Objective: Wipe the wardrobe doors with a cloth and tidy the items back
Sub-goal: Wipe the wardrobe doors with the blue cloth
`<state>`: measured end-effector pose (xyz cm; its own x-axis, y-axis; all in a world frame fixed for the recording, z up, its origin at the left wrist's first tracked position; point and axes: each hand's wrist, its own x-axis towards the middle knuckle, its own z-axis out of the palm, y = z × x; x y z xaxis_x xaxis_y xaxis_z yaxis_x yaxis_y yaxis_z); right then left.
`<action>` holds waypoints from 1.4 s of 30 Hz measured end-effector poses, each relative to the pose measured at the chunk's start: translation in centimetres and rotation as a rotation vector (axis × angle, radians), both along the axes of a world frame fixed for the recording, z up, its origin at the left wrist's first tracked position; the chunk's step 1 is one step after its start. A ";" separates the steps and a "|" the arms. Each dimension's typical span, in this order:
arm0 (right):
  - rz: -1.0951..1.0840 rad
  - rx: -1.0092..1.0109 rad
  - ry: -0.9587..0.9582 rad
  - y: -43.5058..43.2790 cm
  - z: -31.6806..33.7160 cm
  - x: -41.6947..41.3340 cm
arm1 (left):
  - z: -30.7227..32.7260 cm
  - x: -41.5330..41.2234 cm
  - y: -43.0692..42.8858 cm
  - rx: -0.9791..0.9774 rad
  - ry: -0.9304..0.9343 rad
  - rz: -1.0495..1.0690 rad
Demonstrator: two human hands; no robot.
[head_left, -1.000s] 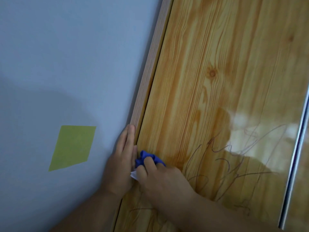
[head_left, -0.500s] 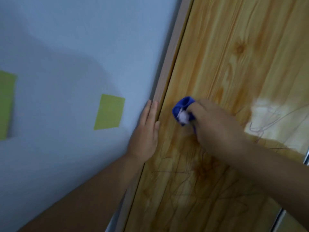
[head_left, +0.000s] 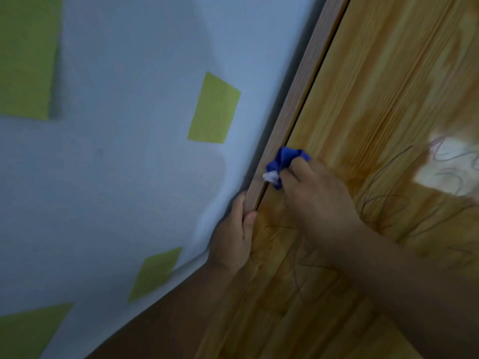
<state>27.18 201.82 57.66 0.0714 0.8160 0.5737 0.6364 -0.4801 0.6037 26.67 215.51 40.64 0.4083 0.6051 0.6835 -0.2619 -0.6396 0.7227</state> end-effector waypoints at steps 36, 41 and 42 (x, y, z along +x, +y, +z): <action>0.100 -0.121 0.062 -4.6 -9.4 0.4 | 2.1 -1.8 -0.7 0.323 0.040 0.193; 0.099 -0.164 0.058 -5.2 -8.0 0.2 | 2.8 -2.4 -1.0 0.408 0.027 0.204; 0.079 -0.154 0.061 -5.5 -6.9 0.3 | 3.0 -2.5 -1.0 0.447 0.018 0.209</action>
<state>27.48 196.28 50.78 0.0339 0.8984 0.4380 0.7060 -0.3317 0.6257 24.18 214.49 43.64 0.3235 0.3245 0.8889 -0.0846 -0.9257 0.3687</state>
